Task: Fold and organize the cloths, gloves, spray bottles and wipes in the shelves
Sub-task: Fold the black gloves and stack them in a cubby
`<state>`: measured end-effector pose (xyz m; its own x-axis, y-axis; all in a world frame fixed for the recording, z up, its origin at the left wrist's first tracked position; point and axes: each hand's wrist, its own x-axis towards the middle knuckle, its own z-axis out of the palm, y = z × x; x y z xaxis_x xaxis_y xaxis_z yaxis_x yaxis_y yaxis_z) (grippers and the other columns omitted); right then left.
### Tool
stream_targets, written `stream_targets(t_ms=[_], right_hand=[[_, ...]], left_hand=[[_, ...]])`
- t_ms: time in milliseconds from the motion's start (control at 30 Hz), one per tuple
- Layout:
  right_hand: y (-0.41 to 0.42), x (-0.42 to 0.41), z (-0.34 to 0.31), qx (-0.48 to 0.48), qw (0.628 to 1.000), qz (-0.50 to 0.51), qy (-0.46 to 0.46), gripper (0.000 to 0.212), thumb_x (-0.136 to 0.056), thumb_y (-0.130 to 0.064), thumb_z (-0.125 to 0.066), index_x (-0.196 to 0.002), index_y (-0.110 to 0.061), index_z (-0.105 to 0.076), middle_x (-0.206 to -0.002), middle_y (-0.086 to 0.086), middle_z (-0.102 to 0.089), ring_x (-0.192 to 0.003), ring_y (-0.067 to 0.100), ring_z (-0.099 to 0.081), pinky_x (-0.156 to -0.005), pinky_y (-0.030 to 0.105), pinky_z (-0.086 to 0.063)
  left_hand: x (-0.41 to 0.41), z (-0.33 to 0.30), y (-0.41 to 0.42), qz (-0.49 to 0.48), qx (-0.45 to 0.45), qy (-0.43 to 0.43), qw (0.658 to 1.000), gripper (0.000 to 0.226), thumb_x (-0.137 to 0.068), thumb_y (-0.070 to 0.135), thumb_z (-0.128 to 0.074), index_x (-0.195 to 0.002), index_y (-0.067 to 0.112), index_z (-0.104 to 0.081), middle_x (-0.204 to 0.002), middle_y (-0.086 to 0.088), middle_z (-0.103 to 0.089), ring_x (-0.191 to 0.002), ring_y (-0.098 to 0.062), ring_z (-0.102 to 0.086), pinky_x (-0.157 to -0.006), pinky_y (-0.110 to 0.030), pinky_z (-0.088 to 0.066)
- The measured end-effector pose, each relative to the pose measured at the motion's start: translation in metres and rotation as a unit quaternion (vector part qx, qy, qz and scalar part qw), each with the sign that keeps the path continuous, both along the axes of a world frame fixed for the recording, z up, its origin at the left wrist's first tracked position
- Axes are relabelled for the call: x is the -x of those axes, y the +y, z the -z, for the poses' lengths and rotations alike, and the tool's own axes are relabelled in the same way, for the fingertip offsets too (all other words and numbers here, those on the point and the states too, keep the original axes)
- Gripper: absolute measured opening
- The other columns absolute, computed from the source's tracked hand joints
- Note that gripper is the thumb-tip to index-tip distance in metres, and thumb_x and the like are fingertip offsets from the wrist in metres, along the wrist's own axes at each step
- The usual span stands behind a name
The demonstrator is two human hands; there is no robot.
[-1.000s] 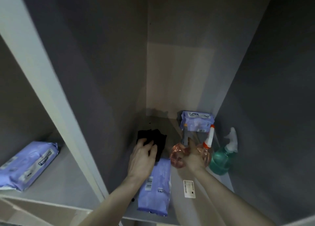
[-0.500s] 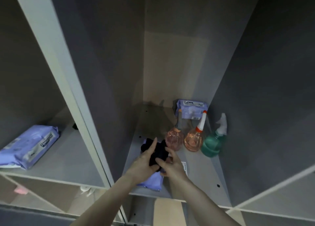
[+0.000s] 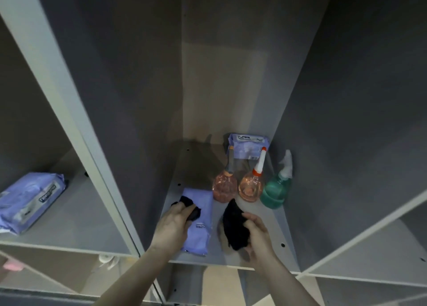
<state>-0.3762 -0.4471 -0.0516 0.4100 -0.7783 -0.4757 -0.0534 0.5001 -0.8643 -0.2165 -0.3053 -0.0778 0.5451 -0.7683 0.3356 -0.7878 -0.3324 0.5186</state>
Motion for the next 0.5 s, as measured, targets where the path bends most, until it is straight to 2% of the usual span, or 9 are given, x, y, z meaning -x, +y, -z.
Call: stream_targets(t_ms=[67, 133, 167, 267, 333, 400, 433, 500], right_hand=[[0.001, 0.017, 0.000, -0.019, 1.000, 0.012, -0.014, 0.024, -0.096, 0.003, -0.040, -0.090, -0.010, -0.060, -0.096, 0.016, -0.064, -0.085, 0.029, -0.061, -0.075, 0.038, -0.050], [0.003, 0.029, -0.003, -0.037, 0.999, 0.025, -0.023, 0.021, -0.096, 0.001, -0.042, -0.095, -0.009, -0.060, -0.097, 0.017, -0.066, -0.087, 0.030, -0.062, -0.080, 0.043, -0.050], [0.004, 0.034, -0.005, -0.041, 0.998, 0.032, -0.027, 0.019, -0.095, 0.001, -0.045, -0.097, -0.009, -0.060, -0.095, 0.016, -0.067, -0.085, 0.029, -0.063, -0.078, 0.041, -0.051], [0.003, 0.049, -0.013, -0.048, 0.996, 0.054, -0.051, 0.020, -0.093, 0.003, -0.048, -0.099, -0.010, -0.062, -0.088, 0.013, -0.070, -0.081, 0.025, -0.066, -0.069, 0.033, -0.051], [0.000, 0.058, -0.022, -0.063, 0.992, 0.074, -0.075, 0.023, -0.093, 0.006, -0.047, -0.094, -0.011, -0.063, -0.087, 0.013, -0.070, -0.080, 0.024, -0.066, -0.069, 0.033, -0.052], [-0.002, 0.068, -0.030, -0.082, 0.989, 0.082, -0.097, 0.025, -0.094, 0.007, -0.046, -0.092, -0.012, -0.062, -0.091, 0.013, -0.069, -0.082, 0.024, -0.066, -0.070, 0.033, -0.053], [-0.002, 0.073, -0.033, -0.084, 0.988, 0.074, -0.104, 0.025, -0.094, 0.007, -0.045, -0.094, -0.012, -0.062, -0.094, 0.013, -0.069, -0.084, 0.024, -0.065, -0.068, 0.032, -0.055], [0.000, 0.082, -0.039, -0.087, 0.988, 0.056, -0.115, 0.024, -0.094, 0.006, -0.045, -0.098, -0.011, -0.061, -0.102, 0.017, -0.067, -0.088, 0.026, -0.065, -0.065, 0.030, -0.056]], left_hand=[[0.011, -0.010, -0.014, 0.003, 0.043, 0.024, 0.999, 0.028, -0.077, 0.017, -0.058, -0.101, 0.023, -0.071, -0.092, 0.004, -0.065, -0.086, -0.012, -0.054, -0.067, -0.016, -0.038], [0.026, -0.021, -0.033, 0.036, 0.026, 0.013, 0.999, 0.030, -0.082, 0.027, -0.047, -0.103, 0.027, -0.068, -0.094, 0.005, -0.062, -0.083, -0.013, -0.058, -0.064, -0.019, -0.043], [0.032, -0.023, -0.043, 0.057, 0.017, -0.008, 0.998, 0.030, -0.080, 0.028, -0.045, -0.102, 0.030, -0.066, -0.094, 0.004, -0.063, -0.084, -0.014, -0.059, -0.063, -0.024, -0.048], [0.044, -0.018, -0.071, 0.090, 0.003, -0.058, 0.994, 0.027, -0.074, 0.023, -0.051, -0.095, 0.026, -0.067, -0.091, 0.001, -0.065, -0.084, -0.016, -0.061, -0.059, -0.024, -0.049], [0.050, -0.010, -0.085, 0.084, -0.100, -0.022, 0.991, 0.035, -0.081, 0.021, -0.051, -0.113, 0.020, -0.066, -0.111, -0.006, -0.063, -0.103, -0.025, -0.062, -0.077, -0.027, -0.049], [0.051, 0.006, -0.091, 0.078, -0.252, -0.041, 0.964, 0.050, -0.087, 0.021, -0.054, -0.137, 0.022, -0.048, -0.134, -0.006, -0.052, -0.122, -0.027, -0.051, -0.096, -0.031, -0.042], [0.051, 0.010, -0.091, 0.079, -0.309, -0.054, 0.946, 0.057, -0.088, 0.023, -0.057, -0.142, 0.023, -0.041, -0.139, -0.006, -0.049, -0.125, -0.027, -0.048, -0.099, -0.032, -0.041], [0.055, 0.011, -0.087, 0.078, -0.324, -0.030, 0.942, 0.058, -0.088, 0.027, -0.057, -0.144, 0.026, -0.039, -0.140, -0.005, -0.049, -0.125, -0.027, -0.048, -0.100, -0.033, -0.042]])
